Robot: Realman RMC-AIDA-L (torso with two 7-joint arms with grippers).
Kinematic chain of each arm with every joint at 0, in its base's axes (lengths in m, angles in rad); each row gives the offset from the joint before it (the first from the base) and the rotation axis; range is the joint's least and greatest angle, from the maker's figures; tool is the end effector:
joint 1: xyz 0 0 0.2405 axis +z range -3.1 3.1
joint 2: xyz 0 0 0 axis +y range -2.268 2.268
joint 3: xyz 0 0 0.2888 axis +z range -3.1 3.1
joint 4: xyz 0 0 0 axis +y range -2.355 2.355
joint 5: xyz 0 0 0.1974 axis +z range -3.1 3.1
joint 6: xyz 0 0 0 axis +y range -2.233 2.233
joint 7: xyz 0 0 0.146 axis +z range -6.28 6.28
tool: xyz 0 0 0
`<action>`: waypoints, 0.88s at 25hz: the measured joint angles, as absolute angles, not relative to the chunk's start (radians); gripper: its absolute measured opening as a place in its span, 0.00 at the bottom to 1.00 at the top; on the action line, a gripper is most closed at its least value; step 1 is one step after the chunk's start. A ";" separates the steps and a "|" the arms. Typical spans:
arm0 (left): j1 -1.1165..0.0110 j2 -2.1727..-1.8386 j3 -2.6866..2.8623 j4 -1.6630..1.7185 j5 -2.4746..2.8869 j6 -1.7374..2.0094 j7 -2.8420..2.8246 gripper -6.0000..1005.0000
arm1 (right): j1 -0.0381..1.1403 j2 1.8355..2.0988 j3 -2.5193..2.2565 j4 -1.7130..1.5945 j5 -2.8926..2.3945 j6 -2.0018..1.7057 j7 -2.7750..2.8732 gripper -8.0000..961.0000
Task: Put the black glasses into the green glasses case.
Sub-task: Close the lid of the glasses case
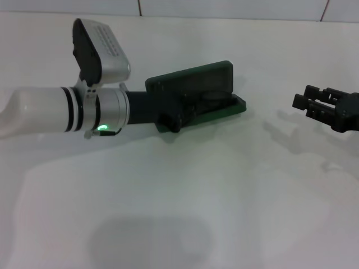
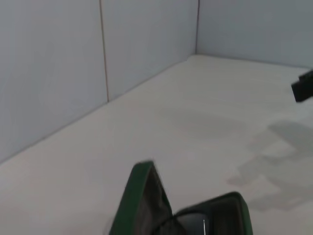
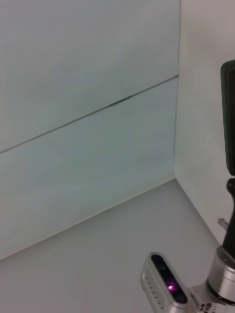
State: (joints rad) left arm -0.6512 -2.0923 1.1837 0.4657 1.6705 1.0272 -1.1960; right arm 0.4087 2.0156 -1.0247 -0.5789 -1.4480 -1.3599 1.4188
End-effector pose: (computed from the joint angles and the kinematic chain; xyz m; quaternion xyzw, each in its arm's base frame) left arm -0.2512 0.3802 -0.0910 -0.9597 -0.1412 -0.1465 0.1938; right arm 0.2936 0.3371 -0.0057 -0.8718 0.2959 0.3351 0.2003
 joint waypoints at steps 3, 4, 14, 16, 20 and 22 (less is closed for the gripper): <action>-0.651 -2.092 1.203 0.450 1.671 1.021 -1.196 0.19 | 0.414 2.016 -1.025 -0.571 -1.448 -1.358 1.417 0.52; -0.649 -2.092 1.210 0.449 1.671 1.021 -1.196 0.20 | 0.414 2.016 -1.025 -0.570 -1.448 -1.358 1.416 0.52; -0.625 -2.094 1.240 0.418 1.662 1.080 -1.164 0.20 | 0.410 2.016 -1.025 -0.569 -1.448 -1.360 1.416 0.52; -0.592 -2.095 1.240 0.451 1.639 1.165 -1.152 0.20 | 0.407 2.016 -1.025 -0.569 -1.448 -1.363 1.416 0.52; -0.491 -2.093 1.235 0.590 1.546 1.320 -1.155 0.20 | 0.403 2.016 -1.025 -0.569 -1.448 -1.367 1.416 0.52; -0.440 -2.090 1.233 0.665 1.475 1.335 -1.160 0.20 | 0.402 2.016 -1.025 -0.569 -1.448 -1.367 1.416 0.52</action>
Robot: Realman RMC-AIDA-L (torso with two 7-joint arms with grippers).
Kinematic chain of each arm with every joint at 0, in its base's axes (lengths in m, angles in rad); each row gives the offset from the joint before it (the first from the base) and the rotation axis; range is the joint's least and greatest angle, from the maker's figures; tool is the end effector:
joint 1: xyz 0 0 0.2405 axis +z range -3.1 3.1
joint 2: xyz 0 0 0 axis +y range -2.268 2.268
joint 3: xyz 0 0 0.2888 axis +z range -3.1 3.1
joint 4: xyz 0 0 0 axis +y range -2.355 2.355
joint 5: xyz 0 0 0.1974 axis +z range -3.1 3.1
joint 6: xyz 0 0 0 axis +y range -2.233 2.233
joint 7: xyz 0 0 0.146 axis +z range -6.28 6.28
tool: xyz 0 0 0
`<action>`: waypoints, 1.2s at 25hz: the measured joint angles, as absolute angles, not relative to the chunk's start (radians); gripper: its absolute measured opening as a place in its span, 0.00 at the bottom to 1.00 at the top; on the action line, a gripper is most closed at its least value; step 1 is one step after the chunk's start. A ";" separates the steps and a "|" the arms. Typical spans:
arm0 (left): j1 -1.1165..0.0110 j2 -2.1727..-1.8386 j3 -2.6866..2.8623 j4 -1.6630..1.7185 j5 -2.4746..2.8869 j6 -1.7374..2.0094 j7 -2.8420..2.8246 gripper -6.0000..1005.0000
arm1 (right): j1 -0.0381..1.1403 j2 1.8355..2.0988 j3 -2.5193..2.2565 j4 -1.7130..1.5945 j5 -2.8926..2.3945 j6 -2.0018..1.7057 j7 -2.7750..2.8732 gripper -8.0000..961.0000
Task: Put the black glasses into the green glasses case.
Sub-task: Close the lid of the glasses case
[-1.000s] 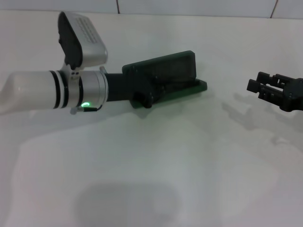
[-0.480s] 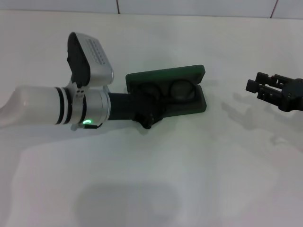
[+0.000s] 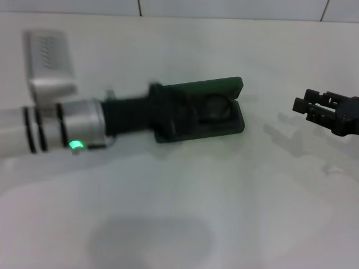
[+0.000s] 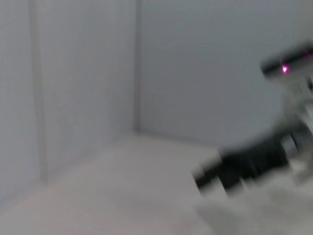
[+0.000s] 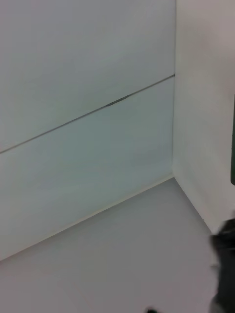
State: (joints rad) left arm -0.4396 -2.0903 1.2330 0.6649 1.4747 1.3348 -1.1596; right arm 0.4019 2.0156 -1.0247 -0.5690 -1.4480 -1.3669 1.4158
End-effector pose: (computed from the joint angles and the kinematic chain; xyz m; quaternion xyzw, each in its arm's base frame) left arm -0.2448 0.3270 -0.0607 -0.9401 -0.1123 -0.2850 0.1495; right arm 0.2965 0.3333 -0.0072 -0.8706 0.3008 0.3355 0.1975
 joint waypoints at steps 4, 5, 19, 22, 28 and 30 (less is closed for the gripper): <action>-0.406 -2.084 1.158 0.749 1.394 1.308 -1.171 0.20 | 0.403 2.016 -1.025 -0.569 -1.448 -1.366 1.416 0.52; -0.422 -2.082 1.124 0.752 1.401 1.295 -1.180 0.20 | 0.403 2.016 -1.025 -0.569 -1.448 -1.366 1.416 0.52; -0.740 -2.083 1.083 0.579 1.763 1.054 -1.362 0.20 | 0.402 2.017 -1.025 -0.536 -1.448 -1.361 1.416 0.52; -0.764 -2.078 1.084 0.553 1.796 1.052 -1.394 0.19 | 0.399 2.015 -1.025 -0.532 -1.448 -1.358 1.416 0.52; -0.763 -2.081 1.085 0.551 1.832 1.054 -1.416 0.19 | 0.399 2.014 -1.025 -0.532 -1.449 -1.344 1.416 0.52; -0.763 -2.078 1.084 0.551 1.850 1.056 -1.438 0.18 | 0.402 2.014 -1.025 -0.531 -1.450 -1.340 1.416 0.52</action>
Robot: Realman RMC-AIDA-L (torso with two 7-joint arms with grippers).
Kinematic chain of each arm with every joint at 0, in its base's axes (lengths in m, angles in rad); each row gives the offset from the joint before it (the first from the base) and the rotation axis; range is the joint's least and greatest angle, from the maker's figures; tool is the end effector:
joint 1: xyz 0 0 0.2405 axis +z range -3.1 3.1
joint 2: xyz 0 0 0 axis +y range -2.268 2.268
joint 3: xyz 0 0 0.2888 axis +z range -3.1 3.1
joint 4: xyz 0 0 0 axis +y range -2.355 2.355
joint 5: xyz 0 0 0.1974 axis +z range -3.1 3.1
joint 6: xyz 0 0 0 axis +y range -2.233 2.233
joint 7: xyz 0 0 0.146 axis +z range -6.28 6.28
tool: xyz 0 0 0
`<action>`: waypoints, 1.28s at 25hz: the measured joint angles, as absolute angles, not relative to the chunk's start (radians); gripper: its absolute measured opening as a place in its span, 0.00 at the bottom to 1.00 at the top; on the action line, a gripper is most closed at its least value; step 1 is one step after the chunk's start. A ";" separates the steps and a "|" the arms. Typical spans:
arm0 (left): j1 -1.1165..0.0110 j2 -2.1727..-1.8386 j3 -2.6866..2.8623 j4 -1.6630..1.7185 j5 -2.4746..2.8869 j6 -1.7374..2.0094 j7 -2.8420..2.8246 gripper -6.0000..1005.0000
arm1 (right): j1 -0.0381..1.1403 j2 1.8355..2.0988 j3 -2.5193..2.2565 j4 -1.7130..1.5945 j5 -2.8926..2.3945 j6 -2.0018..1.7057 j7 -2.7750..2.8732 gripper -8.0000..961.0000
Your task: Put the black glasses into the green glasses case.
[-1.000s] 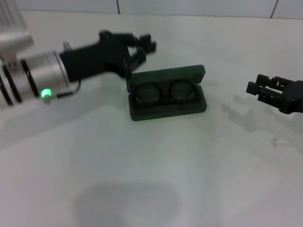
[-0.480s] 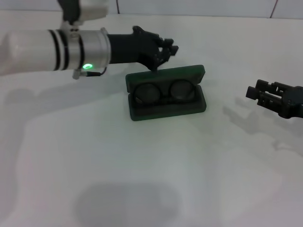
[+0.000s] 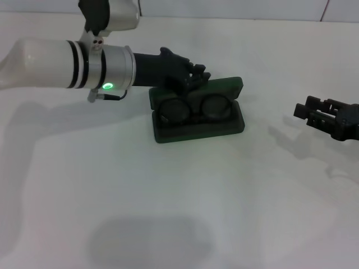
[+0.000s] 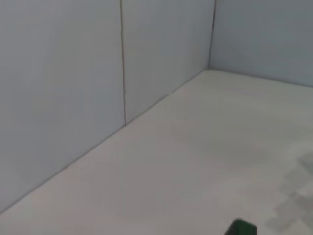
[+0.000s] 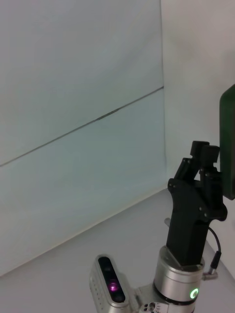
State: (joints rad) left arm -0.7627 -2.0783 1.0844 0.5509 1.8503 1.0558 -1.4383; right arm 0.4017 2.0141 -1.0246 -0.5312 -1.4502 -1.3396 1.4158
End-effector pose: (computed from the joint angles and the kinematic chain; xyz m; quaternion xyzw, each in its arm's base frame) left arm -0.2121 0.4175 -0.0693 -0.9595 -0.1554 -0.1396 0.1890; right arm 0.3052 0.3315 -0.0121 -0.8646 0.3228 0.3274 0.2027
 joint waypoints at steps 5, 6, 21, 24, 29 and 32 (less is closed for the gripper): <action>-0.761 -2.077 1.084 0.550 1.871 1.052 -1.452 0.18 | 0.410 2.016 -1.025 -0.531 -1.453 -1.334 1.416 0.52; -0.761 -2.077 1.084 0.550 1.871 1.052 -1.452 0.18 | 0.412 2.016 -1.025 -0.531 -1.453 -1.334 1.416 0.52; -0.757 -2.083 1.089 0.514 1.901 1.096 -1.447 0.18 | 0.416 2.014 -1.025 -0.531 -1.450 -1.308 1.416 0.52; -0.751 -2.083 1.118 0.514 1.907 1.121 -1.446 0.18 | 0.417 2.014 -1.025 -0.531 -1.449 -1.308 1.416 0.52; -0.750 -2.083 1.219 0.513 1.909 1.158 -1.448 0.18 | 0.417 2.014 -1.025 -0.534 -1.448 -1.308 1.416 0.52; -0.740 -2.086 1.239 0.526 1.905 1.178 -1.432 0.18 | 0.417 2.014 -1.025 -0.536 -1.448 -1.309 1.416 0.53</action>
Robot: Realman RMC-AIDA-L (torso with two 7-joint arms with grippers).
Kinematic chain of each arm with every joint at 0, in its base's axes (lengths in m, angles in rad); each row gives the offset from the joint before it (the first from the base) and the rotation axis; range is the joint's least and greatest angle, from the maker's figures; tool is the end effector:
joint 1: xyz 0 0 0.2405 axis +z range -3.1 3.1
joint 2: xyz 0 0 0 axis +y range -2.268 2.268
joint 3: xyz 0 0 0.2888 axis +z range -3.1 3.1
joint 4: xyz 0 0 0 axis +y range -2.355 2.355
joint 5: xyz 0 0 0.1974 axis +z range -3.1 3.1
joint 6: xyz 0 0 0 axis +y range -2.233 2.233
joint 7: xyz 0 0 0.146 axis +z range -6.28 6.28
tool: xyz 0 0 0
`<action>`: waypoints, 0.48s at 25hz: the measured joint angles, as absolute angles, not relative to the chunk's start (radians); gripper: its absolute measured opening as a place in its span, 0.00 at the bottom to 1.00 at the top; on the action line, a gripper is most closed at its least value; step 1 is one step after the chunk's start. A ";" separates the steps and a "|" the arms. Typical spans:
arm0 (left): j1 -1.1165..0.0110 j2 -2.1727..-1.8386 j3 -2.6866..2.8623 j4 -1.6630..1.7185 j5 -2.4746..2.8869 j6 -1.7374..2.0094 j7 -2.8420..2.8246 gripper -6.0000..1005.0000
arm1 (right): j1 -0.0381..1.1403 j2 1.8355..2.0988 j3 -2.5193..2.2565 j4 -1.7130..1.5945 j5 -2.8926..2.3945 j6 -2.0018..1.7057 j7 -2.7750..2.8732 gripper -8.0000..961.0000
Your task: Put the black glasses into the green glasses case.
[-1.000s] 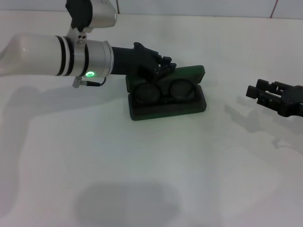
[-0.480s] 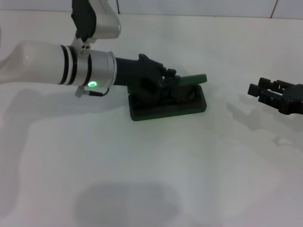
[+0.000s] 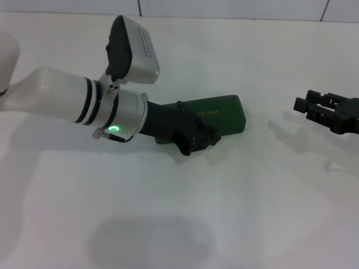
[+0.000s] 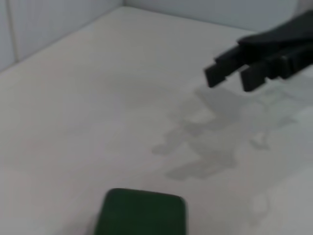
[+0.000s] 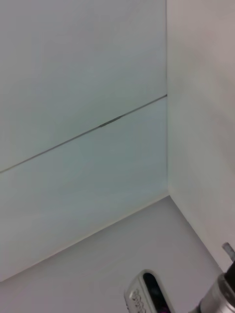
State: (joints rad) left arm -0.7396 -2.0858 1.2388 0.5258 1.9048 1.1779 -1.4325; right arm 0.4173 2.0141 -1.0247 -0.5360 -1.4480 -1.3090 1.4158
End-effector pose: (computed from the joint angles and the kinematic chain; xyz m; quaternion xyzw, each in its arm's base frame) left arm -0.2229 0.3733 -0.1002 -0.9865 -0.1210 -0.0825 0.0727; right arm 0.3026 0.3398 -0.0110 -0.8648 0.3194 0.3232 0.2136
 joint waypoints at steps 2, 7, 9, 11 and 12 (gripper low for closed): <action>-0.717 -2.087 1.236 0.556 1.888 1.209 -1.411 0.18 | 0.417 2.014 -1.025 -0.536 -1.448 -1.314 1.416 0.53; -0.577 -2.083 1.227 0.757 1.753 1.349 -1.382 0.18 | 0.417 2.013 -1.026 -0.541 -1.451 -1.343 1.416 0.53; -0.528 -2.068 1.192 0.820 1.678 1.440 -1.396 0.18 | 0.417 2.010 -1.036 -0.551 -1.458 -1.396 1.400 0.53; -0.493 -2.057 1.130 0.835 1.612 1.530 -1.400 0.20 | 0.419 2.010 -1.056 -0.576 -1.469 -1.483 1.351 0.53; -0.477 -2.052 1.091 0.834 1.583 1.578 -1.393 0.21 | 0.419 2.012 -1.068 -0.590 -1.472 -1.514 1.330 0.53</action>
State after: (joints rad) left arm -0.4770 -2.0520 1.0912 0.8336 1.5827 1.5777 -1.3926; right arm 0.4190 2.0117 -1.0681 -0.5903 -1.4719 -1.5144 1.3305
